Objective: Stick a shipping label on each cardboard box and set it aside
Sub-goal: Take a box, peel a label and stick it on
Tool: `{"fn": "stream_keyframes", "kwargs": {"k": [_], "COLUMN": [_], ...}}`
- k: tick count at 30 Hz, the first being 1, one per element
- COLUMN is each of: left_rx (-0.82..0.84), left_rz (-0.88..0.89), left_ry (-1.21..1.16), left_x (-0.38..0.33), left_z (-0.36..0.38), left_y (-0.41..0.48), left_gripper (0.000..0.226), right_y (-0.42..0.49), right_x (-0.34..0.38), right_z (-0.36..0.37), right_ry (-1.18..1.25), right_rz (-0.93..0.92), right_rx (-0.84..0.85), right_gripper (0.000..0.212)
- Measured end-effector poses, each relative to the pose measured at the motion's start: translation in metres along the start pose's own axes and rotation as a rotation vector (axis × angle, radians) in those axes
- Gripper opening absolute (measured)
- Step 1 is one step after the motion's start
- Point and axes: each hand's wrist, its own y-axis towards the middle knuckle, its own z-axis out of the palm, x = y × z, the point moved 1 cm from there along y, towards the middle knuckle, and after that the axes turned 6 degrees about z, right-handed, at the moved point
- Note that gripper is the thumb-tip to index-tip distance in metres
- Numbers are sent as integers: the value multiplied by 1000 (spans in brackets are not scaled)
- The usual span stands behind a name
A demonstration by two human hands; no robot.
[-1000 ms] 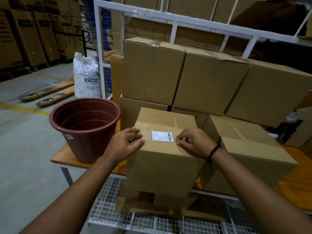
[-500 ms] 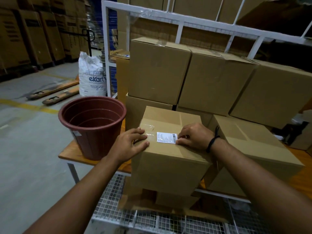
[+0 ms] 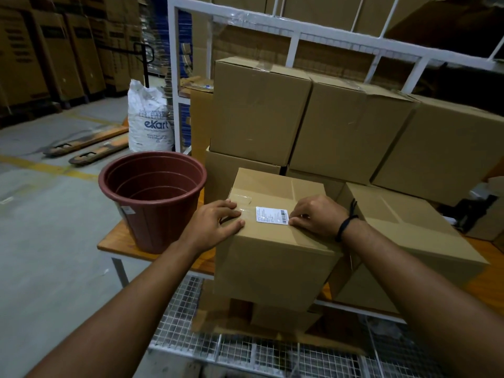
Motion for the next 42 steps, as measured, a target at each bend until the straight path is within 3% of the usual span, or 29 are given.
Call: {"fn": "stream_keyframes", "kwargs": {"k": [4,9,15,21,29,38,42], "left_rx": [4,-23,-11,-20,-32,-27,-35], "left_rz": [-4,9,5,10,7,8,22], "left_ry": [1,34,44,32,40,36,44], "left_x": [0,2,1,3,1,1,3], "left_z": [-1,1,-1,1,0,0,1], "left_y": [0,3,4,5,6,7,6], "left_gripper": [63,44,57,39,49,42,39], "right_y": [0,5,6,26,36,33,27], "right_x": [-1,1,19,48,52,54,40], "right_z": [2,0,5,8,6,5,7], "right_ry": [26,21,21,-23,-7,-53,240], "right_rz": [7,30,40,114,162,140,239], "right_rx": [-18,-20,-98,-120,-70,-63,-91], "right_gripper": [29,29,32,39,36,34,37]}}
